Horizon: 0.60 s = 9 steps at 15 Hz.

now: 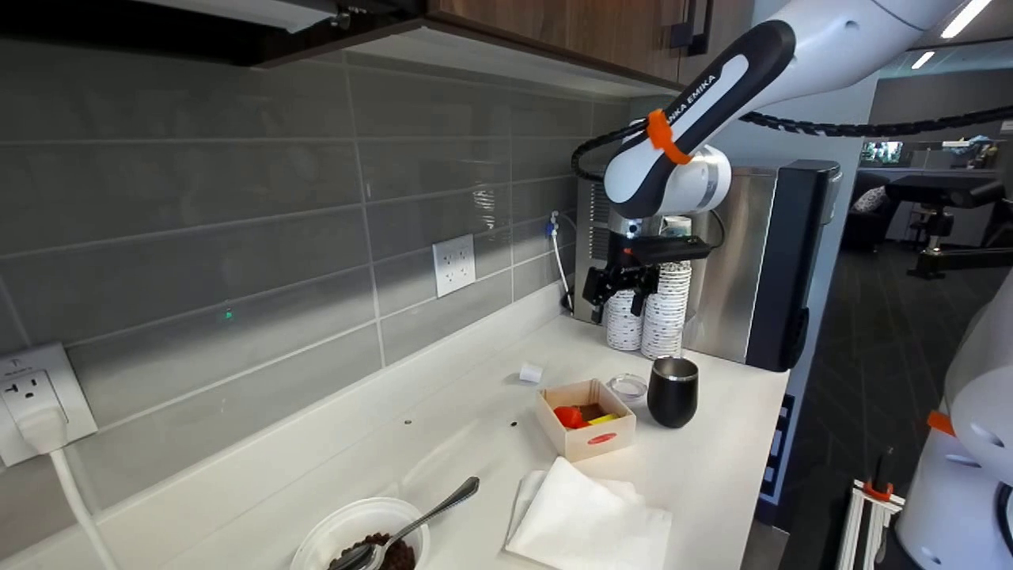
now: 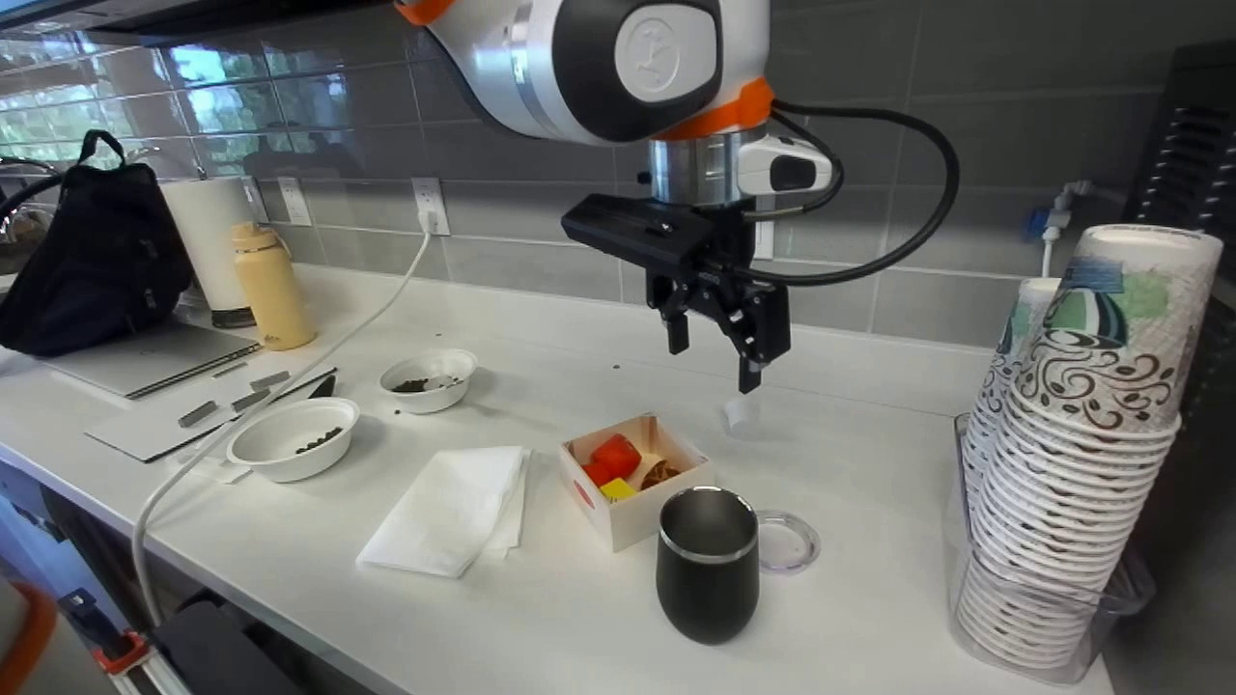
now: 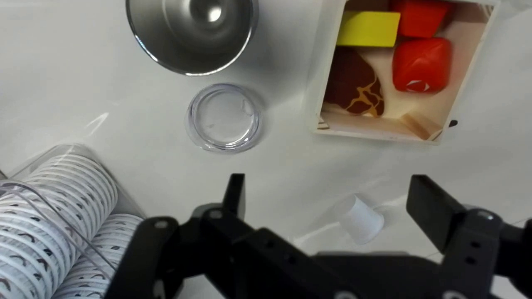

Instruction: Put the clear lid on the black thermos.

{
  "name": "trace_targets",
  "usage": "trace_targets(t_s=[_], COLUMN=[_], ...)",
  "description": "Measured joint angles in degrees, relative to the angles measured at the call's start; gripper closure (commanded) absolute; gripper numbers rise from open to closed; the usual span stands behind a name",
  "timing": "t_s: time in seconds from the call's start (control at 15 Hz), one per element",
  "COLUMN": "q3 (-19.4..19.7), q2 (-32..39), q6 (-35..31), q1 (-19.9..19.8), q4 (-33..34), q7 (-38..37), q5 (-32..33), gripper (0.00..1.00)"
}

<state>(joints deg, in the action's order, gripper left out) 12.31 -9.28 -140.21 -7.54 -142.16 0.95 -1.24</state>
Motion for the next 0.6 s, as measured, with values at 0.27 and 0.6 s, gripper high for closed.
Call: trace_targets(t_s=[0.27,0.6], q3=[0.57,0.8], q2=[4.43,9.61], q6=[-4.87,-10.12], q1=[-0.95,-2.49], q4=[0.84,1.33], q7=[0.41,0.37], q5=[-4.37,-6.52], gripper=[0.0,0.0])
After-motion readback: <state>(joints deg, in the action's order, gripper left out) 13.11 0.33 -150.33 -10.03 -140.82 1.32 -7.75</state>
